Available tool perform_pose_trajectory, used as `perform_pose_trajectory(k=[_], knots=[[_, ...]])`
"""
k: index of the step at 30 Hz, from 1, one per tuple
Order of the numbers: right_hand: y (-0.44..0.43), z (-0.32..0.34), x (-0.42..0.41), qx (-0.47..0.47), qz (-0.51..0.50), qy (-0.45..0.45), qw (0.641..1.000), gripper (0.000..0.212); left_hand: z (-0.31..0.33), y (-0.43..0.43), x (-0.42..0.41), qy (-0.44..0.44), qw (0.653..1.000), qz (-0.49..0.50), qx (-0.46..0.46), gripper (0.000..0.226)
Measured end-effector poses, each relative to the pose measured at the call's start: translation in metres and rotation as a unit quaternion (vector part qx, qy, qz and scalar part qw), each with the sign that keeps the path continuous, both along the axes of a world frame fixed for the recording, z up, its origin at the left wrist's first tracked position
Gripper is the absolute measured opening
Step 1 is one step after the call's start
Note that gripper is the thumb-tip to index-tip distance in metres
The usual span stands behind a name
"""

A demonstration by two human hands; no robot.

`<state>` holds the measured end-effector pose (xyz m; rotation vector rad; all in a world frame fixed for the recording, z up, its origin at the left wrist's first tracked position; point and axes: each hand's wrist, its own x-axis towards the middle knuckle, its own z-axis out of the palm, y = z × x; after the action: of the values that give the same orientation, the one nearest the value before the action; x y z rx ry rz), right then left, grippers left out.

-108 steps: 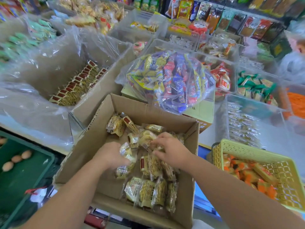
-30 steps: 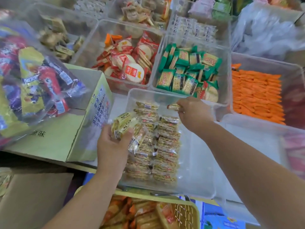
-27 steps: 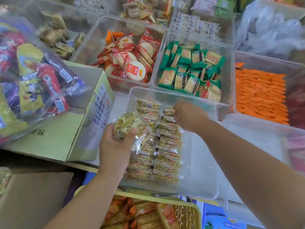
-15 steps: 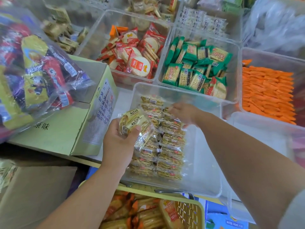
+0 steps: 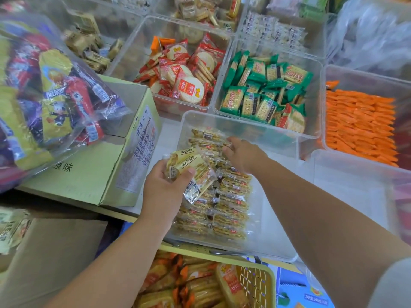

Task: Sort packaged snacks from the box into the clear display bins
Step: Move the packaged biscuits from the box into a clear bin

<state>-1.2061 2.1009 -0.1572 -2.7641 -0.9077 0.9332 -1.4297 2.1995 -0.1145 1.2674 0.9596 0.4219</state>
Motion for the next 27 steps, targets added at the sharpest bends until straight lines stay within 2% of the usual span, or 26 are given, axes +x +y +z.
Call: perform_pose_trajectory(k=[3, 7, 9, 11, 13, 15, 17, 18, 20, 23, 25, 27], knots=[[-0.01, 0.01, -0.004, 0.022, 0.006, -0.032, 0.999, 0.061, 0.009, 0.003, -0.004, -0.019, 1.0, 0.004, -0.012, 0.028], [-0.032, 0.032, -0.017, 0.042, 0.012, -0.092, 0.995, 0.062, 0.025, 0.003, -0.013, 0.01, 0.998, -0.008, 0.066, 0.028], [-0.042, 0.049, -0.032, 0.107, 0.008, -0.098, 0.989, 0.065, 0.034, 0.001, -0.017, 0.019, 0.995, -0.019, 0.093, 0.032], [-0.05, 0.068, -0.056, 0.232, -0.02, -0.027, 0.972, 0.069, 0.041, -0.004, -0.021, 0.013, 0.995, -0.021, 0.096, 0.032], [-0.056, 0.088, -0.086, 0.336, -0.062, 0.108, 0.934, 0.069, 0.045, -0.012, -0.024, -0.001, 0.995, -0.021, 0.093, 0.033], [-0.06, 0.098, -0.114, 0.373, -0.093, 0.198, 0.902, 0.075, 0.051, -0.024, -0.024, -0.012, 0.998, -0.006, 0.066, 0.036], [-0.066, 0.099, -0.131, 0.356, -0.093, 0.173, 0.914, 0.083, 0.055, -0.035, -0.025, -0.017, 0.999, -0.003, 0.033, 0.036], [-0.07, 0.099, -0.136, 0.35, -0.098, 0.151, 0.919, 0.077, 0.059, -0.04, -0.025, -0.015, 1.0, -0.005, 0.024, 0.034], [-0.079, 0.101, -0.139, 0.353, -0.127, 0.149, 0.915, 0.039, 0.064, -0.045, -0.028, -0.011, 1.0, -0.002, -0.001, 0.028], [-0.097, 0.107, -0.139, 0.366, -0.173, 0.184, 0.896, 0.025, 0.069, -0.043, -0.034, 0.009, 0.999, 0.037, -0.025, 0.052], [-0.108, 0.112, -0.141, 0.407, -0.189, 0.137, 0.883, 0.029, 0.072, -0.04, -0.038, 0.016, 0.996, 0.08, -0.047, 0.041], [-0.116, 0.117, -0.146, 0.453, -0.166, 0.045, 0.875, 0.051, 0.073, -0.037, -0.042, 0.016, 0.99, 0.117, -0.078, 0.03]])
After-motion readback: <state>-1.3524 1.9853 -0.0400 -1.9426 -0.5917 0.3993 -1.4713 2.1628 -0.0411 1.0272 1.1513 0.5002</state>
